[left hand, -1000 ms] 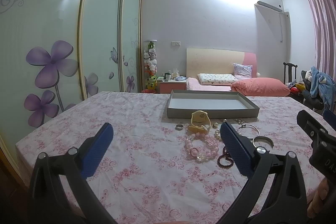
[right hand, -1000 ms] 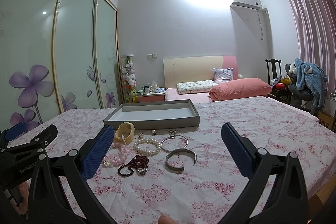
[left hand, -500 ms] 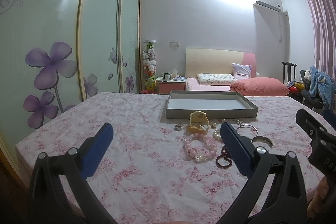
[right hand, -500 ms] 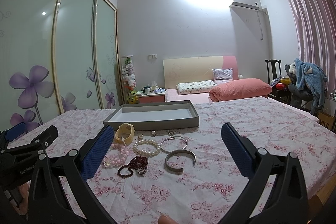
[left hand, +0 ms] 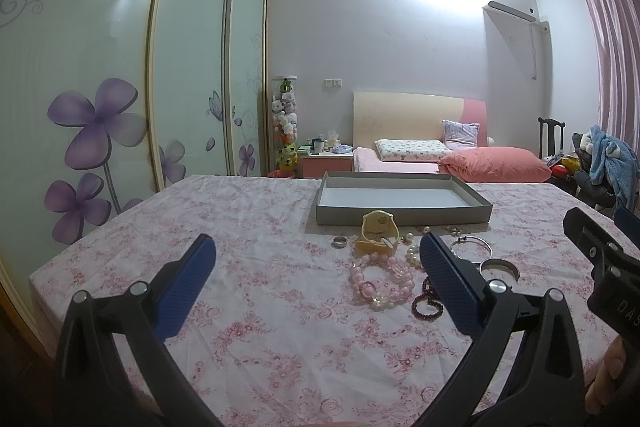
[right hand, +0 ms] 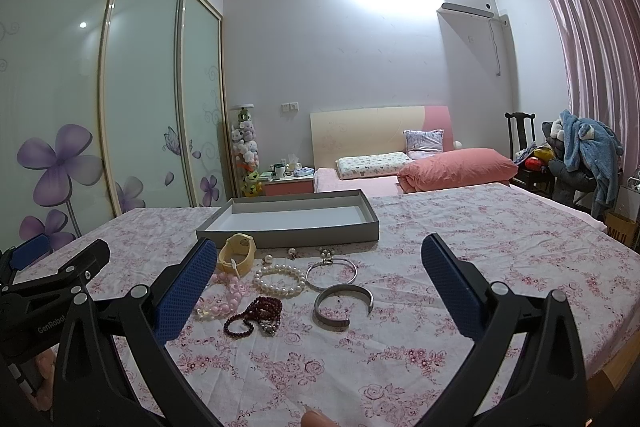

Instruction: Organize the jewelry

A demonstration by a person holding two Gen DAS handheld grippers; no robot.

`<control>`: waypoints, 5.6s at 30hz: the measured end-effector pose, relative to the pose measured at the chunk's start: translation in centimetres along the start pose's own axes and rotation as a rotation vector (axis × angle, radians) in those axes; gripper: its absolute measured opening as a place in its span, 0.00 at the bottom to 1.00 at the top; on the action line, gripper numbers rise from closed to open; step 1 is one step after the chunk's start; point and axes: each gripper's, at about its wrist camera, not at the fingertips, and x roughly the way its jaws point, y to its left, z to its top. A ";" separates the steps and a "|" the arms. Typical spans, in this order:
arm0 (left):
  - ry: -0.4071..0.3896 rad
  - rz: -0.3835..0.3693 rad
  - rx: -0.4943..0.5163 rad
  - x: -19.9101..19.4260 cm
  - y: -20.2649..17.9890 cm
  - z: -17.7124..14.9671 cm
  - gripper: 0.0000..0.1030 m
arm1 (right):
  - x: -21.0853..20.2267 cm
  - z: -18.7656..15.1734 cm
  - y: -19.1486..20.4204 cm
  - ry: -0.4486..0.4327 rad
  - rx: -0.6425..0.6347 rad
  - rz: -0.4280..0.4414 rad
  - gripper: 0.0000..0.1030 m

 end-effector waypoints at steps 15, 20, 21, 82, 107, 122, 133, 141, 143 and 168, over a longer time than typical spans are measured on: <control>0.000 0.000 0.000 0.0 0.0 0.0 0.96 | 0.0 0.0 0.0 0.001 0.001 -0.001 0.98; 0.001 -0.001 0.001 0.0 0.0 0.0 0.96 | 0.0 -0.1 0.0 0.001 0.001 -0.001 0.98; 0.001 -0.001 0.001 0.0 0.0 0.0 0.96 | 0.0 -0.1 0.0 0.002 0.001 0.000 0.98; 0.508 -0.197 0.081 17.0 -2.1 -1.6 0.96 | 16.6 -3.7 -3.3 0.727 -0.110 0.051 0.65; 0.618 -0.213 0.098 19.7 -3.7 -2.9 0.13 | 16.0 -2.8 -3.7 0.655 -0.050 0.085 0.65; 0.379 -0.253 0.071 15.3 -3.1 0.6 0.13 | 13.9 -0.6 -2.7 0.475 -0.038 0.105 0.65; 0.267 -0.277 0.053 12.7 -2.9 2.4 0.13 | 13.1 0.2 -2.1 0.393 -0.021 0.120 0.65; 0.199 -0.261 0.039 11.4 -2.6 3.6 0.13 | 12.3 1.1 -1.4 0.317 -0.026 0.124 0.65; 0.190 -0.262 0.037 11.2 -2.6 3.8 0.13 | 12.0 1.4 -1.4 0.298 -0.028 0.123 0.65; 0.022 -0.157 0.094 15.2 -5.1 10.0 0.13 | 15.8 6.8 -0.8 0.062 -0.030 0.031 0.65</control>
